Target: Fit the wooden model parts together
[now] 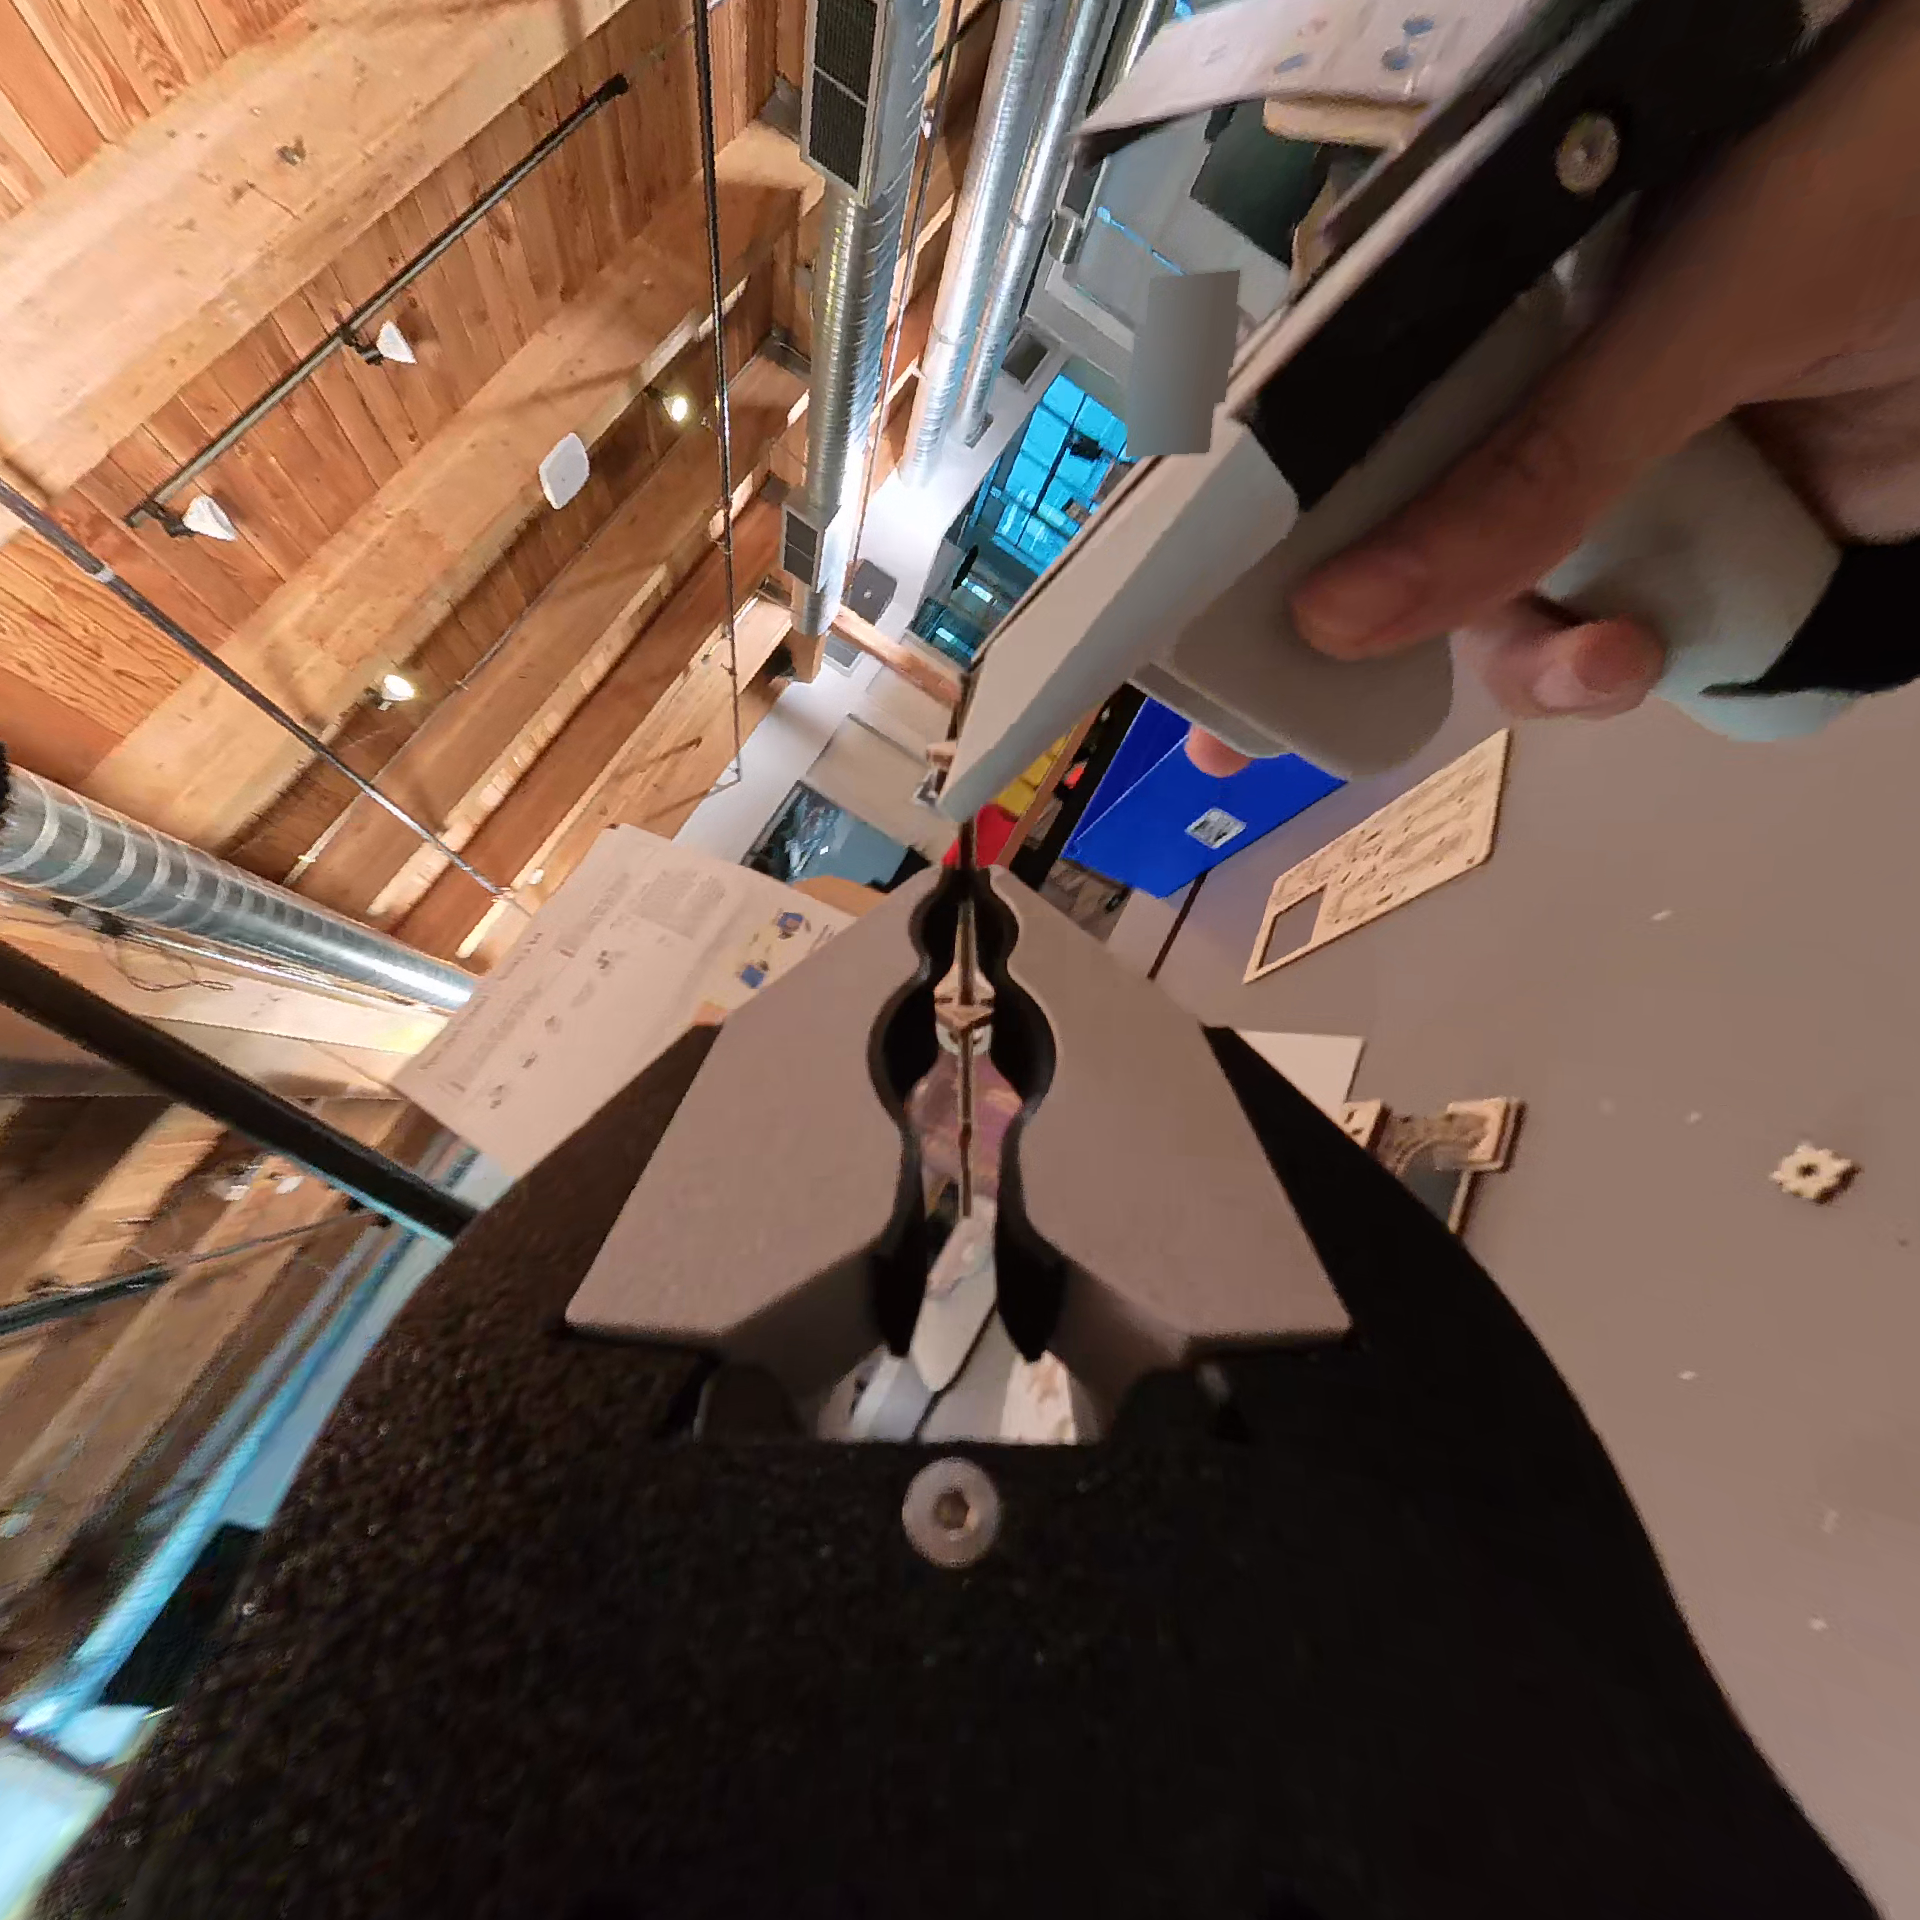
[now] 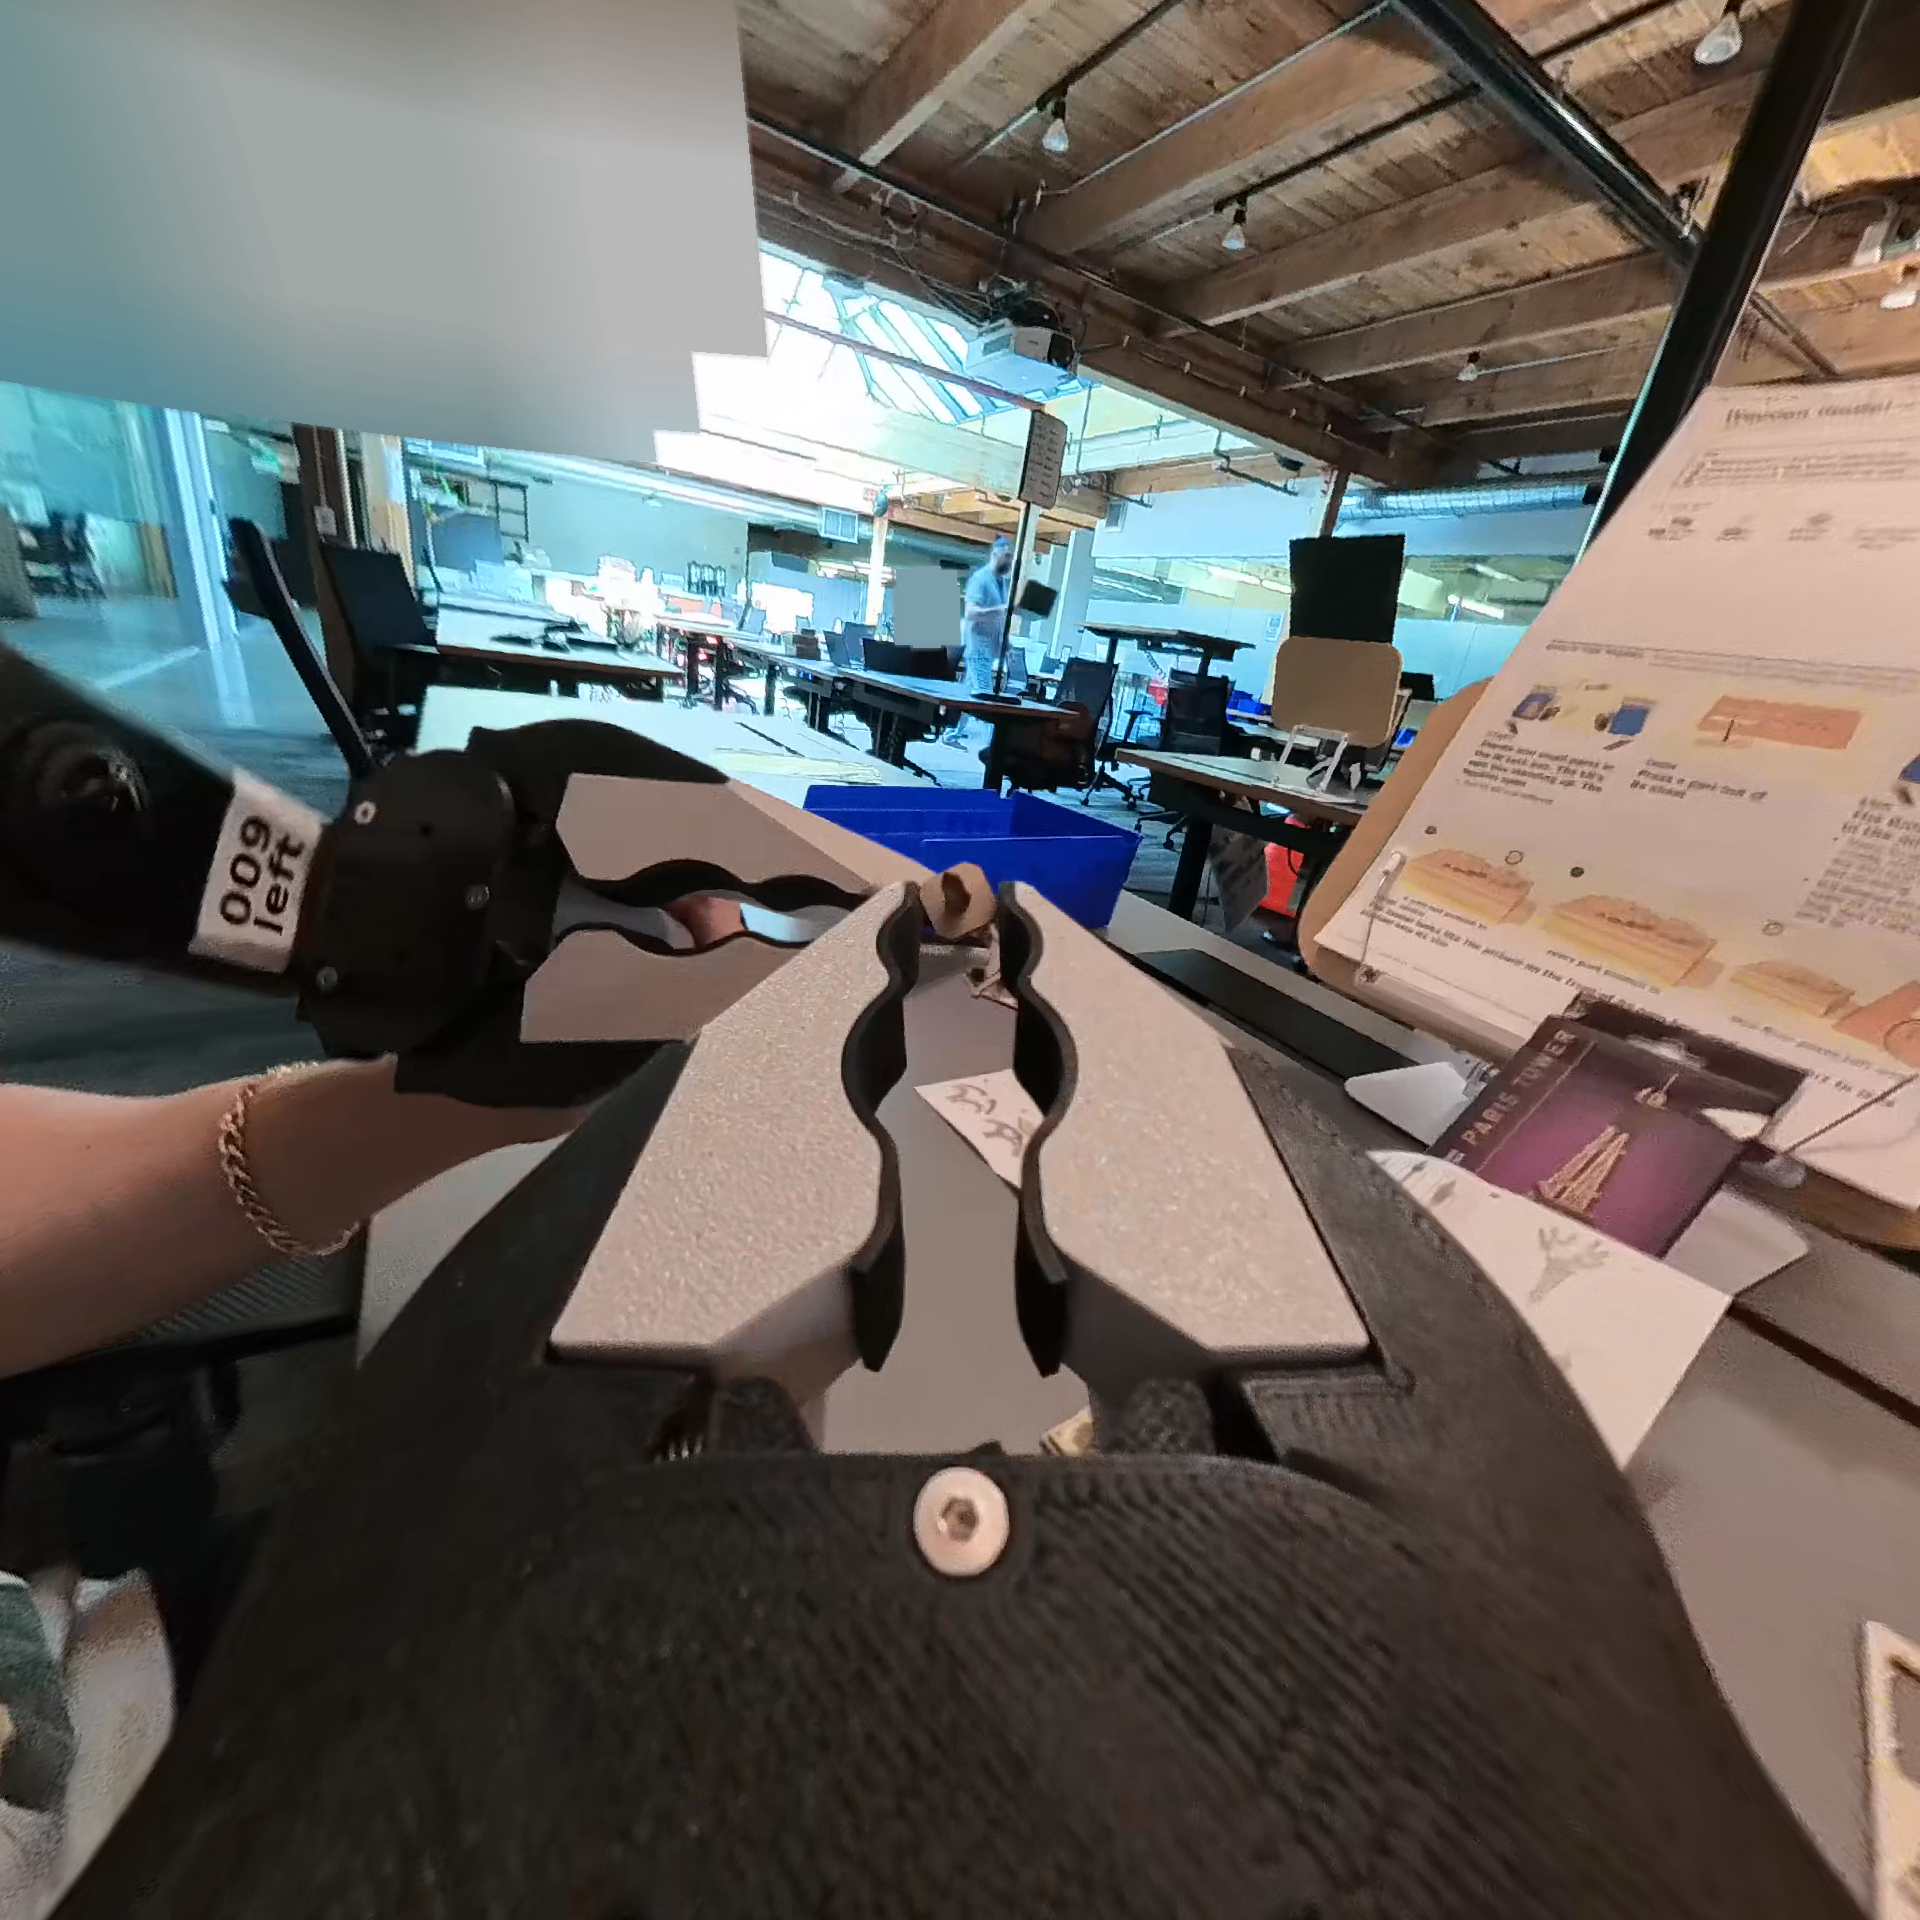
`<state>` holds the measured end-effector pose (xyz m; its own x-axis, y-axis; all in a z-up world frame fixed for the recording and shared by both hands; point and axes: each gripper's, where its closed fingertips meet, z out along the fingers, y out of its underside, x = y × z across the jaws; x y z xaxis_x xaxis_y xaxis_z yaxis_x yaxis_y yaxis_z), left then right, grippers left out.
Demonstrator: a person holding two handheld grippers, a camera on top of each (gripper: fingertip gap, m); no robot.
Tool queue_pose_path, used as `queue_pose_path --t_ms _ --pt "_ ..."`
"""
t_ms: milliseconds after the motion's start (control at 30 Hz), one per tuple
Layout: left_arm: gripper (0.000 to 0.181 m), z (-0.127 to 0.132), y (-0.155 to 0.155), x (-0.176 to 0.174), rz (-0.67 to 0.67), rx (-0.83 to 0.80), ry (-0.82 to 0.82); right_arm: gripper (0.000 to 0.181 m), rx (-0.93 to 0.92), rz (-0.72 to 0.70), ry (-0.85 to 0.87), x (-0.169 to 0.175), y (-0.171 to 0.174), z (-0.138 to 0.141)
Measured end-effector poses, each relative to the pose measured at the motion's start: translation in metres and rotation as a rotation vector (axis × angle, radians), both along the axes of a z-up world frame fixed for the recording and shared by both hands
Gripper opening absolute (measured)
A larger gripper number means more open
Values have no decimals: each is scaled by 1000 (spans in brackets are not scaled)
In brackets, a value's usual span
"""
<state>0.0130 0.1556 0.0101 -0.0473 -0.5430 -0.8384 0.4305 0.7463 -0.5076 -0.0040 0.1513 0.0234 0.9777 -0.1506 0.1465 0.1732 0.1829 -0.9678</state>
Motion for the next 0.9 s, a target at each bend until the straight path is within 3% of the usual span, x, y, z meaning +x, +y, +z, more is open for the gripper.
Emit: queue_pose_path --t_ms 133,367,900 --pt "0 0 -5 -2 -87 -69 63 12 0 17 -109 -5 -6 6" --pt "0 2 -7 -5 -117 -84 63 17 -68 29 -217 -7 -14 7" --pt "0 4 -8 -9 -83 -40 40 11 -49 51 -171 -11 -9 5"
